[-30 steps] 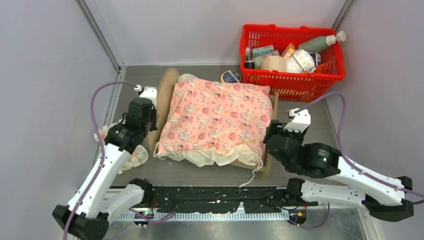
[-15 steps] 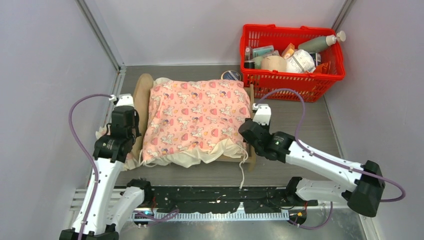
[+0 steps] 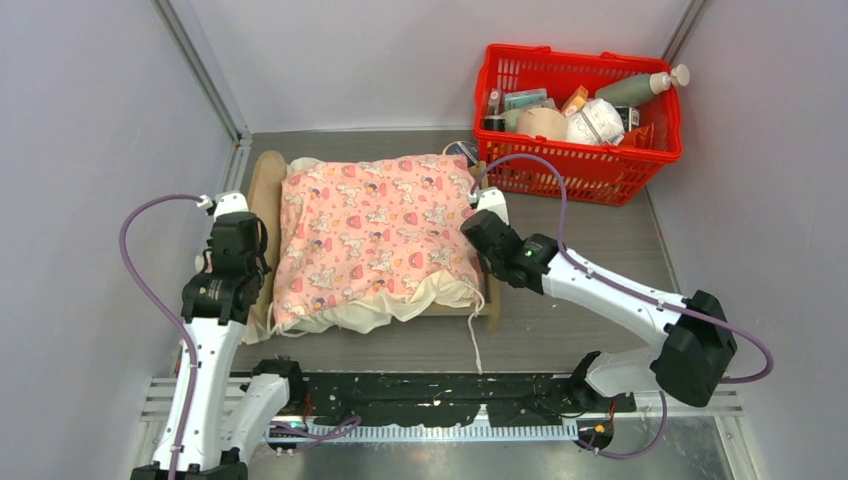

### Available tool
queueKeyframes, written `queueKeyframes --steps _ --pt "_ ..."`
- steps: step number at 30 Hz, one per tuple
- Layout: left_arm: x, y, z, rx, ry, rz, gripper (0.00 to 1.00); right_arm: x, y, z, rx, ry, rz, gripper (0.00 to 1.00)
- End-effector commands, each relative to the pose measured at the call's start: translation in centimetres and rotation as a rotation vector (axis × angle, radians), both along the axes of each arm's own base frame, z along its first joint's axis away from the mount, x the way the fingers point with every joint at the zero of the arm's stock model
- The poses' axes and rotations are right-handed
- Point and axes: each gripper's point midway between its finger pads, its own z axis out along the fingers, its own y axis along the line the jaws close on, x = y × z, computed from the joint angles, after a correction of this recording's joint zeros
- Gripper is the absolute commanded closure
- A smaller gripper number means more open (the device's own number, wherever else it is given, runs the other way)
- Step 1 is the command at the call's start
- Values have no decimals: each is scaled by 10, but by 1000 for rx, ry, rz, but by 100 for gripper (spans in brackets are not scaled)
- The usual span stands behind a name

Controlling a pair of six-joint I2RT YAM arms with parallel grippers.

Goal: Set up the pet bed
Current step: Adjust the bed frame at the center of the board.

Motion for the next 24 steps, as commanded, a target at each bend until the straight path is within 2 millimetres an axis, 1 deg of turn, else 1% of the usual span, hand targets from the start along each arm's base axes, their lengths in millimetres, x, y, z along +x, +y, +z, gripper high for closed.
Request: queueKeyframes --steps 1,2,3,5,8,10,11,13,15,17,18,19,20,22,24 --pt "29 13 65 -64 -333 160 100 82 56 74 199 -242 141 95" --pt "29 14 65 -61 -331 161 100 89 51 71 191 -228 131 95" --pt "27 17 65 -49 -327 176 100 92 53 79 201 -231 141 95" --pt "20 25 74 -17 -345 218 100 87 53 82 220 -211 151 95" --pt "14 29 98 0 -429 219 100 64 65 77 314 -165 186 95" --pt "9 32 112 14 -458 231 100 45 77 70 343 -145 230 95" --pt "6 34 117 22 -464 241 100 36 88 69 354 -139 264 95" --pt "5 35 117 31 -459 247 100 25 104 68 377 -128 306 95" --pt "4 35 114 27 -453 245 100 21 116 68 388 -124 328 95" --pt "3 35 111 25 -453 247 100 19 124 69 399 -110 334 95" --pt "2 35 113 24 -459 249 100 19 129 74 411 -112 336 95" --pt "2 34 114 21 -470 246 100 18 132 72 404 -106 343 95" --pt "5 32 116 12 -481 227 100 20 132 73 394 -116 331 95" --pt "12 23 113 -30 -490 183 100 30 127 74 371 -142 292 95" --pt "24 3 102 -113 -485 96 100 49 115 75 331 -178 233 95"
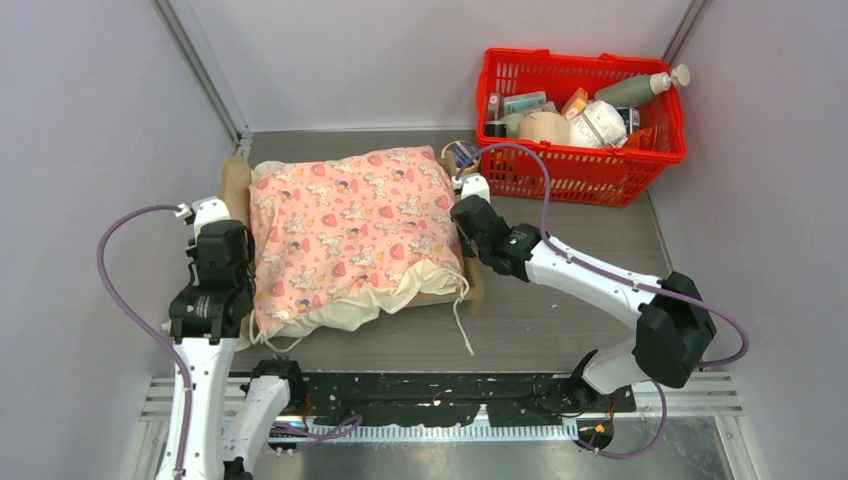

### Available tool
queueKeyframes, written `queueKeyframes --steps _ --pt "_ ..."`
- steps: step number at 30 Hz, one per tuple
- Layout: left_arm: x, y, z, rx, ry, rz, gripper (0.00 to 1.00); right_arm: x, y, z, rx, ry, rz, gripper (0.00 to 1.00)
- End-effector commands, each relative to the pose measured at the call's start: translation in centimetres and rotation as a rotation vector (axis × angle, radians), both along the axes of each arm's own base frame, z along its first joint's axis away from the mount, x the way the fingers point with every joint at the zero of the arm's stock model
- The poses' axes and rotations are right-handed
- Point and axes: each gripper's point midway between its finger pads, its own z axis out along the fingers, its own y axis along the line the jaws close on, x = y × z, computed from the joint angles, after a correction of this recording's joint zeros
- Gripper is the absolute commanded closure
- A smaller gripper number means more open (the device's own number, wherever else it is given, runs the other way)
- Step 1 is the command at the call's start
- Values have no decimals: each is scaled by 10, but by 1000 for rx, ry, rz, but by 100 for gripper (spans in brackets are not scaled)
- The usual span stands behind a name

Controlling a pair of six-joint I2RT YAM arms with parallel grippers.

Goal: Set up the pet bed
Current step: Adjust the bed frame at the center of the board.

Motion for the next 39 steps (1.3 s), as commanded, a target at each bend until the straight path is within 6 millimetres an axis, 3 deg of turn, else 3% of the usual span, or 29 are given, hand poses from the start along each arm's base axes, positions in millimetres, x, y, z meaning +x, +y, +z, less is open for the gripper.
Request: queueKeyframes --steps 1,4,8,12,14,18,23,26,28,31,33,37,38,39 --pt "55 -32 71 -218 -459 -69 100 25 54 69 203 -169 87 95" --pt "68 -57 54 -311 -445 -179 100 54 17 66 164 -184 -14 95" --pt "73 -80 34 -385 -387 -264 100 78 -33 61 103 -199 -113 95" --pt "70 -100 22 -440 -357 -329 100 89 -63 61 65 -200 -164 95" --pt "67 -103 18 -442 -347 -337 100 89 -67 61 60 -207 -161 95" --pt "54 -87 19 -398 -348 -260 100 86 -47 63 111 -196 -51 95" --pt "31 -47 56 -265 -476 -107 100 68 5 60 193 -149 172 95" --pt "29 -45 70 -260 -499 -109 100 64 32 48 179 -120 240 95" --pt "35 -57 65 -289 -475 -162 100 72 37 56 176 -127 218 95" --pt "43 -72 53 -333 -424 -231 99 84 26 59 139 -148 133 95" --pt "48 -83 45 -367 -406 -275 91 93 21 58 108 -151 116 94" --pt "56 -98 39 -419 -395 -339 86 117 7 67 74 -163 89 93" --pt "58 -100 38 -422 -387 -346 84 123 3 76 71 -177 85 92" --pt "60 -100 38 -412 -377 -352 81 126 1 80 68 -185 84 80"
